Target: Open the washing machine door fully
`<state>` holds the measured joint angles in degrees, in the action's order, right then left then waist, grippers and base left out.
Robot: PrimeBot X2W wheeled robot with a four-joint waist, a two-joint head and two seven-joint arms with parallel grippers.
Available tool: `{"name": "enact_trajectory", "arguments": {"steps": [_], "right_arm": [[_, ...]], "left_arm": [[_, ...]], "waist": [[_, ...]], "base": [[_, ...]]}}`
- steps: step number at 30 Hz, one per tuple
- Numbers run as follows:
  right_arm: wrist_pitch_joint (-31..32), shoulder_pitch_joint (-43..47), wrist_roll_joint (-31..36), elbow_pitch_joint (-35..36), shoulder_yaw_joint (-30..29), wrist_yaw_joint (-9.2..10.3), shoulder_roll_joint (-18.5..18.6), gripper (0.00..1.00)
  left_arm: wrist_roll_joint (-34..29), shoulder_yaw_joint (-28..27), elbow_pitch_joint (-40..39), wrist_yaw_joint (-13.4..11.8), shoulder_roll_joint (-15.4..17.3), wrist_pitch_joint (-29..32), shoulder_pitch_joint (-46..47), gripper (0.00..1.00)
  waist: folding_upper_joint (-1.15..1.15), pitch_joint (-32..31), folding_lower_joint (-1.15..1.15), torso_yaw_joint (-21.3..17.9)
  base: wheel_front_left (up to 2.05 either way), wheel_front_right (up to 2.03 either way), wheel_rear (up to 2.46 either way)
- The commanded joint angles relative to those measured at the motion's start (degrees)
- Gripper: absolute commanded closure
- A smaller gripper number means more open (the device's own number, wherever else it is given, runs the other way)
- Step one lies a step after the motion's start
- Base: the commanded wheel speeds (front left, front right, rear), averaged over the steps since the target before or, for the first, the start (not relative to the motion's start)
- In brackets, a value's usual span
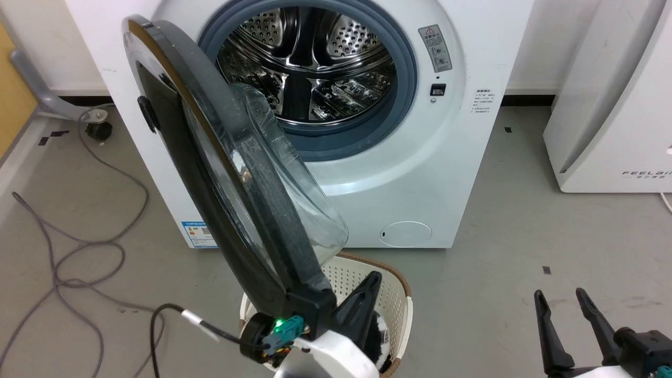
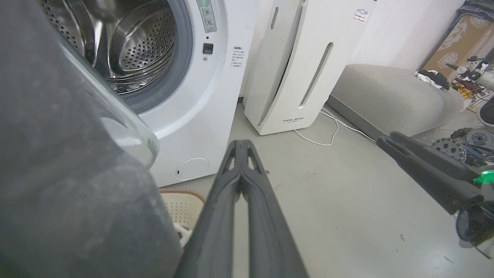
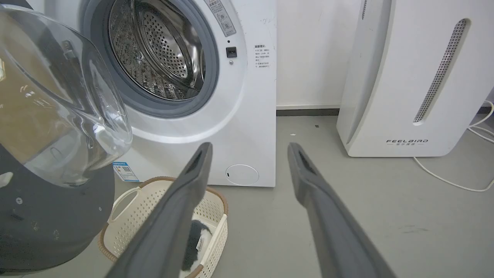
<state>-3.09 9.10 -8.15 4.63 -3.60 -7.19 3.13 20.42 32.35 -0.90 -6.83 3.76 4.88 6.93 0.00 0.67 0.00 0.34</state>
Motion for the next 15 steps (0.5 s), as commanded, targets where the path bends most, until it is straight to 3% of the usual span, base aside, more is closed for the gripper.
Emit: {"name": "enact_trajectory", "arguments": {"steps": [1, 9, 15], "right_arm": [[0.1, 0.5, -0.2, 0.1, -0.2, -0.30, -0.2, 0.00], [0.3, 1.1, -0.7, 0.0, -0.2, -0.30, -0.2, 0.00], [0.4, 1.5, -0.9, 0.2, -0.3, -0.30, -0.2, 0.00]], "left_arm": [[0.1, -1.4, -0.5, -0.9, 1.1, -0.4, -0.6, 1.00], [0.2, -3.0, -7.5, -4.8, 3.3, 1.4, -6.4, 1.00], [-0.2, -3.6, -12.7, -7.1, 5.0, 3.1, -9.9, 1.00]], "waist": [[0.00, -0.1, 0.00, 0.1], [0.00, -0.8, 0.00, 2.0], [0.00, -0.7, 0.00, 5.5]], "base": [[0.00, 0.00, 0.00], [0.00, 0.00, 0.00], [0.00, 0.00, 0.00]]}}
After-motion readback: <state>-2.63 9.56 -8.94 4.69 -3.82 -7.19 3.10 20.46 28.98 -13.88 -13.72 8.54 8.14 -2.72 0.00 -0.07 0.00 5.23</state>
